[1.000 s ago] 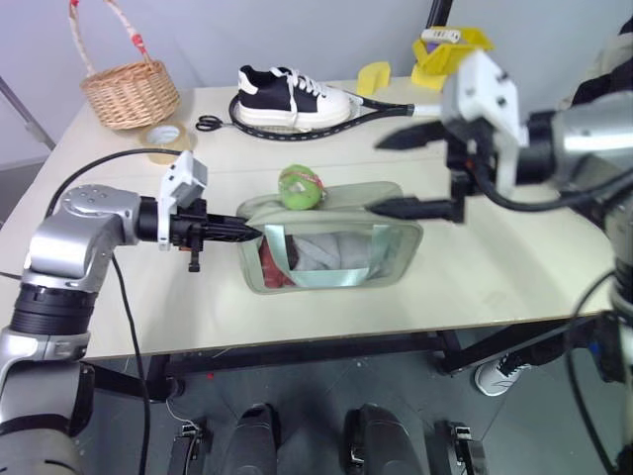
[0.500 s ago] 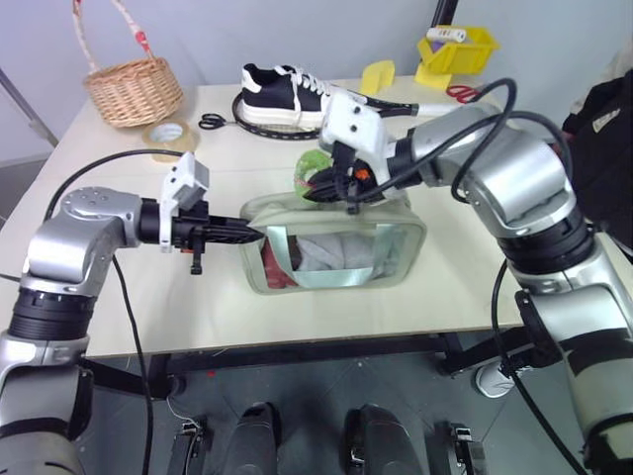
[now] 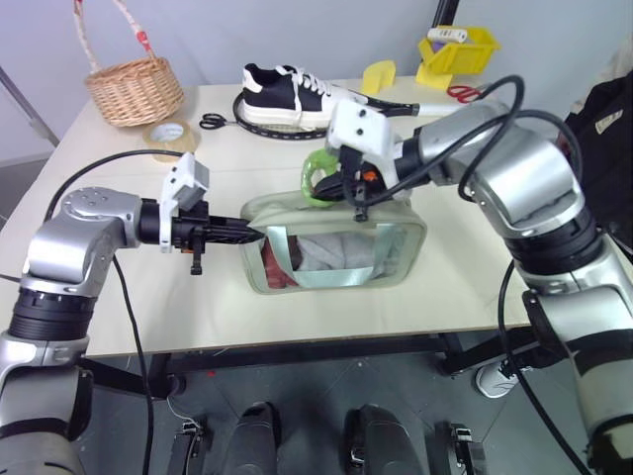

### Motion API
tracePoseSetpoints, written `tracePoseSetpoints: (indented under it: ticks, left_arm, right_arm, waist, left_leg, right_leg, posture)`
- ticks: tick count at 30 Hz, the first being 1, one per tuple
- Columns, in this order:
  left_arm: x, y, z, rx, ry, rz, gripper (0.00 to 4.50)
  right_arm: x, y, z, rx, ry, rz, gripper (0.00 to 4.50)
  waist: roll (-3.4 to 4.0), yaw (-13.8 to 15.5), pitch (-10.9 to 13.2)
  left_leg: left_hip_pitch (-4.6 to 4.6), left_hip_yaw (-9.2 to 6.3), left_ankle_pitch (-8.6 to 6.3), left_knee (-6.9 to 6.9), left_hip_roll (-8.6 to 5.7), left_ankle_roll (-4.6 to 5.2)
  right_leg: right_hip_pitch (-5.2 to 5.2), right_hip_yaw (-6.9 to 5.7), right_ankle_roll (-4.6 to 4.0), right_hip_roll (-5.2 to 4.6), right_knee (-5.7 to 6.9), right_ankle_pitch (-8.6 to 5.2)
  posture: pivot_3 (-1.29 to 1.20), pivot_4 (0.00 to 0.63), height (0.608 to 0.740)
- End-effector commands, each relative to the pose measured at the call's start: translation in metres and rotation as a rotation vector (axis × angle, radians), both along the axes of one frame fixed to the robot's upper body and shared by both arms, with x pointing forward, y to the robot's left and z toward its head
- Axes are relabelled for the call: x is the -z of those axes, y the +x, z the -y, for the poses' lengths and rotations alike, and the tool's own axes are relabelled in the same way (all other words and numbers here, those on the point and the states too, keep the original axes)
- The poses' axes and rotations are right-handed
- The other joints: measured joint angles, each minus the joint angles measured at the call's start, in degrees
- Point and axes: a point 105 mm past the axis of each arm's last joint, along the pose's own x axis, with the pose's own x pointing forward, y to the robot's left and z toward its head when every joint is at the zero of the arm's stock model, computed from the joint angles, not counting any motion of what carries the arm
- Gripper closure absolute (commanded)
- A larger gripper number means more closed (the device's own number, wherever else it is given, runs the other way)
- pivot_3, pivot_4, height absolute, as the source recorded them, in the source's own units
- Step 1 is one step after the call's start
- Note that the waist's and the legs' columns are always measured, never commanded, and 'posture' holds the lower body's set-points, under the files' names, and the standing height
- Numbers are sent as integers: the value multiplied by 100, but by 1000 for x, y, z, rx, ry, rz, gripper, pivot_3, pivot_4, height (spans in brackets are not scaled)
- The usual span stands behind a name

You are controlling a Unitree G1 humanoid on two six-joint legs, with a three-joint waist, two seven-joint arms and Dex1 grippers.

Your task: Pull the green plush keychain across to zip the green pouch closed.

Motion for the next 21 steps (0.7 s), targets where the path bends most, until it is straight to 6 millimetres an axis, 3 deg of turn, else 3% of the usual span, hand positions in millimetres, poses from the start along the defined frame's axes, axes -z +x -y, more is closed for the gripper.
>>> tracePoseSetpoints:
  ticks: [1,4,9,12,16,21]
  left_arm:
    - [-4,-2,1,15,17,25,4500]
    - [-4,-2,0,14,17,26,4500]
    - [-4,-2,-1,6,19,26,4500]
    - [-4,-2,-2,2,17,26,4500]
    - [-3,-3,-2,0,18,27,4500]
    - [-2,-1,-2,-2,20,29,4500]
  right_arm:
    - [-8,-2,0,-14,-10,57,3124]
    - [-5,2,1,-3,-31,62,1564]
    - [1,5,3,-11,-84,78,1564]
    - [2,11,3,9,-96,93,2367]
    - [-8,7,0,-5,-34,82,4365]
    - [-21,6,8,16,33,67,4444]
  waist:
    - [0,0,0]
    - [0,0,0]
    - [0,0,0]
    - [0,-1,0]
    - [0,-1,0]
    - [0,1,0]
  left_leg:
    - [0,0,0,0,0,0]
    - [0,0,0,0,0,0]
    - [0,0,0,0,0,0]
    - [0,0,0,0,0,0]
    - [0,0,0,0,0,0]
    - [0,0,0,-1,0,0]
  right_leg:
    - [0,0,0,0,0,0]
    - [0,0,0,0,0,0]
    - [0,0,0,0,0,0]
    - [0,0,0,0,0,0]
    - [0,0,0,0,0,0]
    - [0,0,0,0,0,0]
  posture:
    - [0,150,740]
    - [0,150,740]
    - [0,150,740]
    - [0,150,740]
    - [0,150,740]
    - [0,150,740]
